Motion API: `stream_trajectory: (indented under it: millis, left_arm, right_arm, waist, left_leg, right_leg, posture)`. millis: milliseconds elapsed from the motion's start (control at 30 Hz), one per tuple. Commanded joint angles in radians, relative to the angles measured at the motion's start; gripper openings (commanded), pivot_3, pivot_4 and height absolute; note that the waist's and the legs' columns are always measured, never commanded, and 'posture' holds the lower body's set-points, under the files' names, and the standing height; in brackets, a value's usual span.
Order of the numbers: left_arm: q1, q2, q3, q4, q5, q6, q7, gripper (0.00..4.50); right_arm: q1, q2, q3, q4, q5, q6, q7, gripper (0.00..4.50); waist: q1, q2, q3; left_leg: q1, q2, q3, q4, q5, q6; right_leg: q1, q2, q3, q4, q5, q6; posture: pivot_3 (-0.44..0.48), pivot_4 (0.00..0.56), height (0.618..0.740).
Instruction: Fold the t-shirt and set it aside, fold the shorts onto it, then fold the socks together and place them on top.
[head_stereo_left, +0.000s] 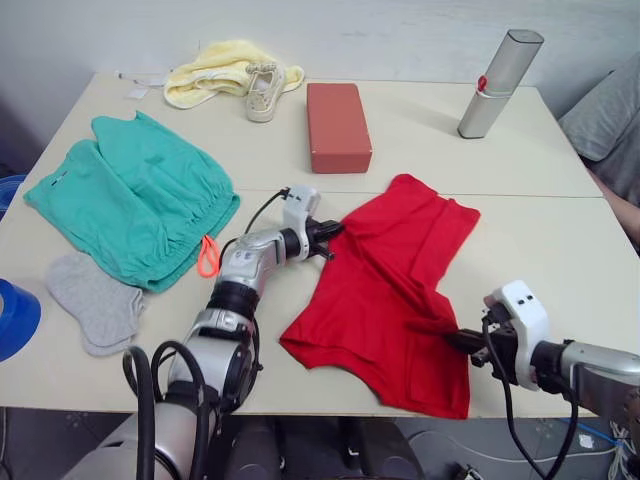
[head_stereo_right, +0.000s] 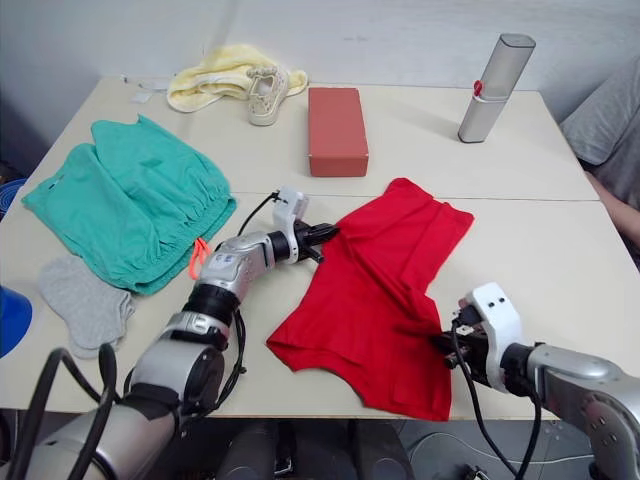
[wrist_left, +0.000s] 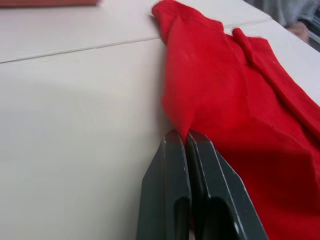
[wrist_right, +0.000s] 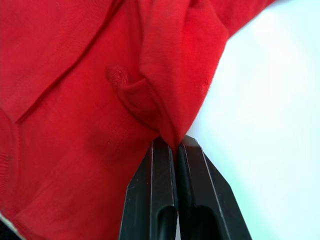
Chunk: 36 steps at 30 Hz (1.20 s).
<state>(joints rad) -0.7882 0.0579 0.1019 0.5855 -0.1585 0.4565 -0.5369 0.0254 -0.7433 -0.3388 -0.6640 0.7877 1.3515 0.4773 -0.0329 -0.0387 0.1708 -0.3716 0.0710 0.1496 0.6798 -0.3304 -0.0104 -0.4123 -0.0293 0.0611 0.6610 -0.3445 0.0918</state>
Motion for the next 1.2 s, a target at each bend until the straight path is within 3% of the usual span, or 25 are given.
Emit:
stream_trajectory:
  millis: [33,367,533,633,867,933,1000,1067,1200]
  left_arm:
    - [0.086,0.0,0.015,-0.23,-0.028,0.097,0.092,0.02]
    - [0.339,0.074,-0.059,-0.653,0.013,0.201,0.205,0.02]
    - [0.392,0.133,-0.11,-0.713,0.015,0.163,0.164,0.02]
    - [0.388,0.229,-0.13,-0.719,-0.003,0.114,0.051,0.69]
    - [0.412,0.435,-0.102,-0.696,-0.086,-0.062,-0.236,2.84]
    - [0.439,0.56,-0.112,-0.643,-0.041,-0.326,-0.402,3.4]
    - [0.445,0.629,-0.133,-0.588,-0.016,-0.517,-0.509,4.05]
    - [0.431,0.648,-0.16,-0.527,0.003,-0.673,-0.561,4.47]
    - [0.384,0.67,-0.232,-0.356,0.11,-1.039,-0.617,4.47]
  right_arm:
    - [-0.039,-0.041,0.048,0.058,-0.036,-0.063,0.033,0.01]
    - [-0.124,-0.104,0.2,0.231,-0.112,-0.209,0.141,0.01]
    - [-0.145,-0.054,0.148,0.238,-0.066,-0.209,0.146,0.01]
    - [-0.103,-0.099,0.094,0.203,-0.046,-0.245,0.212,0.7]
    - [0.132,-0.244,-0.067,0.171,-0.089,-0.5,0.513,3.03]
    - [0.214,-0.261,-0.081,0.268,-0.299,-0.897,0.61,3.65]
    - [0.258,-0.271,-0.061,0.377,-0.448,-1.213,0.682,4.36]
    - [0.24,-0.27,-0.018,0.51,-0.556,-1.468,0.688,4.5]
    - [0.112,-0.262,0.099,0.766,-0.737,-1.893,0.643,4.5]
  waist:
    - [0.004,0.0,0.0]
    - [0.005,0.0,0.0]
    - [0.005,0.0,0.0]
    - [0.005,0.001,0.0]
    - [0.007,0.002,0.001]
    - [0.005,0.002,0.001]
    - [0.003,0.002,0.001]
    - [0.004,0.003,0.002]
    - [0.003,0.005,0.003]
  left_leg:
    - [0.0,0.0,0.0,0.0,0.0,0.0]
    - [0.0,0.0,-0.001,0.001,0.0,0.0]
    - [0.001,0.0,-0.001,0.001,0.0,0.0]
    - [0.0,-0.001,-0.001,0.001,0.0,0.0]
    - [0.0,-0.001,-0.002,-0.001,0.0,0.0]
    - [0.001,-0.002,-0.002,-0.001,0.0,0.001]
    - [0.002,-0.002,-0.001,-0.001,0.0,0.0]
    - [0.004,-0.005,0.001,-0.002,-0.001,0.0]
    - [0.005,-0.005,0.004,-0.001,0.0,0.004]
  right_leg:
    - [0.0,0.0,0.0,0.0,0.0,0.0]
    - [0.002,-0.001,0.0,-0.001,0.0,0.0]
    - [0.002,-0.001,0.0,-0.001,0.0,0.0]
    - [0.002,-0.002,0.0,-0.001,0.0,0.0]
    - [0.003,-0.002,-0.002,-0.004,0.0,0.0]
    - [0.004,-0.002,-0.002,-0.004,0.0,0.0]
    - [0.004,0.0,-0.002,-0.005,0.0,0.0]
    - [0.005,0.0,-0.005,-0.006,0.0,0.0]
    - [0.007,0.002,-0.003,-0.006,0.001,0.001]
  posture:
    - [0.0,0.15,0.74]
    - [0.0,0.15,0.74]
    - [0.0,0.15,0.74]
    - [0.0,0.15,0.74]
    - [0.0,0.15,0.74]
    - [0.0,0.15,0.74]
    - [0.0,0.15,0.74]
    - [0.0,0.15,0.74]
    - [0.0,0.15,0.74]
